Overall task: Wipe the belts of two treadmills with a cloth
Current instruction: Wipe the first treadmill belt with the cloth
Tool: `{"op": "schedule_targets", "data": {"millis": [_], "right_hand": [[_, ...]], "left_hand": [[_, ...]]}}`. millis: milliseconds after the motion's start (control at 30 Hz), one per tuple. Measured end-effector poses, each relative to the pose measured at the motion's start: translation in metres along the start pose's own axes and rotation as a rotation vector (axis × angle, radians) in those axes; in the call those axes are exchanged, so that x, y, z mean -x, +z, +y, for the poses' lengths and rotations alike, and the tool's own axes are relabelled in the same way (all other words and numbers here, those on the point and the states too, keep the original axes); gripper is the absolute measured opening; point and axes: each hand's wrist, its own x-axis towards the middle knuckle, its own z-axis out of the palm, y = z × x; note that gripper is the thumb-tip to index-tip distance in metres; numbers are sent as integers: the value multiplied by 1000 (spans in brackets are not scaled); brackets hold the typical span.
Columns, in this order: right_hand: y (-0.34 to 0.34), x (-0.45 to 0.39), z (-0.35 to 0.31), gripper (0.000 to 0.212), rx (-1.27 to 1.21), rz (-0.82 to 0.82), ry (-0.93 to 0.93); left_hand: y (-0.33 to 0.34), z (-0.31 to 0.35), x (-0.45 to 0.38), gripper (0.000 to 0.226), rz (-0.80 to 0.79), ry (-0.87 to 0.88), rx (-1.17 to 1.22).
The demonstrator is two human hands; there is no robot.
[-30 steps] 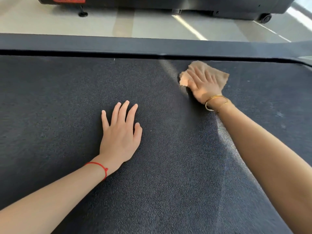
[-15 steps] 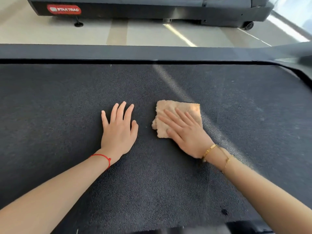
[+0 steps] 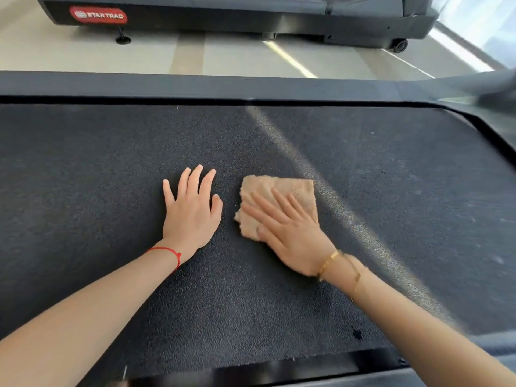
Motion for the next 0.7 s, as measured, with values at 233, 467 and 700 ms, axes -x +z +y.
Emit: {"op": "schedule_targets", "data": {"millis": [233, 467, 700], "right_hand": [[-5, -29, 15, 50, -23, 15, 83], [-9, -101, 20, 50, -28, 18, 318], [-1, -36, 10, 50, -28, -2, 14]], "left_hand": [[0, -1, 0, 56, -3, 3, -1], [0, 0, -1, 56, -4, -9, -6], [-1, -1, 0, 57, -25, 5, -21]]}}
